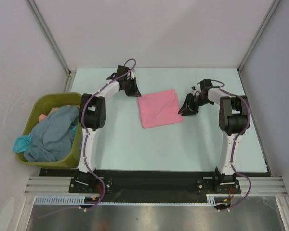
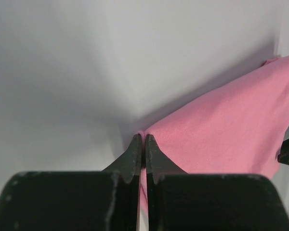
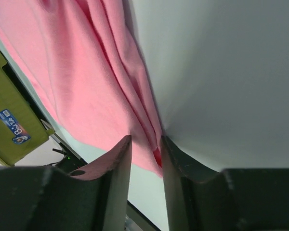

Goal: Fold and stack the t-shirts
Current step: Neatly place the folded tshirt to the corner

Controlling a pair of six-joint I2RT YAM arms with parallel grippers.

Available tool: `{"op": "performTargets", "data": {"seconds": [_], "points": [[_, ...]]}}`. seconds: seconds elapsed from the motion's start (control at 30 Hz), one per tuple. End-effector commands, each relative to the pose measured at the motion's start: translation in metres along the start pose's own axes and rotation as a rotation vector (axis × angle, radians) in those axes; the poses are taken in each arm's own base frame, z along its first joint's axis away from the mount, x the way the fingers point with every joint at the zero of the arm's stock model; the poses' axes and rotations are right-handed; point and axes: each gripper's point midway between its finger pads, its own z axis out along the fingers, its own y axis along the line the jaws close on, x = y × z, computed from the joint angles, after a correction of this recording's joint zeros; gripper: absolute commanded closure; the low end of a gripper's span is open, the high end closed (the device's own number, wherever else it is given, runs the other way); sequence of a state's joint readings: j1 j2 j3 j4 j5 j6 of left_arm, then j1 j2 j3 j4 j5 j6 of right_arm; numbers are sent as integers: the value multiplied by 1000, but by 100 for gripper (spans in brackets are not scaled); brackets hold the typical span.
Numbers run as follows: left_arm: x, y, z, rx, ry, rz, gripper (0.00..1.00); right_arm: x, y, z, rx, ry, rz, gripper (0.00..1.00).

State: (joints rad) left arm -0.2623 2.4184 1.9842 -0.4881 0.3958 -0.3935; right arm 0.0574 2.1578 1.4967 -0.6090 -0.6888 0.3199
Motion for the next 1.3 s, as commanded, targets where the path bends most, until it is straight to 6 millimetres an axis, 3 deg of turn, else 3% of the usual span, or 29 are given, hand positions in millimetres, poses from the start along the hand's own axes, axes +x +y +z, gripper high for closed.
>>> {"op": "performTargets", "data": {"seconds": [0.0, 0.07, 0.2, 0.4, 0.43, 0.57, 0.63, 0.67, 0.77, 0.8, 0.9, 1.07, 1.13, 1.17, 1.27], "points": [[-18, -13, -16, 19, -58, 10, 98, -2, 12, -3, -17, -12, -51, 66], [-17, -13, -16, 18, -56, 10, 98, 0, 13, -2, -19, -9, -49, 73], [-15, -5, -16, -22, -51, -2, 100, 0, 9, -6, 4, -14, -43, 99], [-11, 12, -15, -103, -48, -43, 100, 9, -12, -22, 90, -69, 1, 100], [-11, 13, -15, -101, -46, -48, 100, 17, -17, -20, 97, -59, 19, 100], [-14, 6, -15, -69, -51, -44, 100, 15, -15, -20, 78, -77, 8, 100], [-17, 2, -16, -51, -55, -38, 98, 12, -14, -19, 75, -79, 3, 88], [-17, 1, -17, -49, -56, -38, 85, 10, -13, -20, 79, -76, -4, 83], [-23, -6, -30, -50, -68, -21, 59, -7, -8, -27, 92, -109, -37, 65], [-23, -8, -33, -50, -68, -11, 55, -17, -5, -30, 100, -132, -60, 54], [-34, -20, -56, -53, -107, 18, 40, -33, -2, -28, 96, -165, -108, 35], [-46, -35, -94, -75, -162, 51, 36, -77, 21, -19, 25, -227, -228, 15], [-42, -40, -111, -87, -174, 59, 36, -94, 34, -17, 1, -246, -276, 10], [-38, -44, -117, -84, -177, 64, 36, -95, 26, -7, 7, -225, -262, 9], [-16, -52, -134, -60, -171, 71, 37, -107, 28, 4, 5, -224, -263, 8]]}}
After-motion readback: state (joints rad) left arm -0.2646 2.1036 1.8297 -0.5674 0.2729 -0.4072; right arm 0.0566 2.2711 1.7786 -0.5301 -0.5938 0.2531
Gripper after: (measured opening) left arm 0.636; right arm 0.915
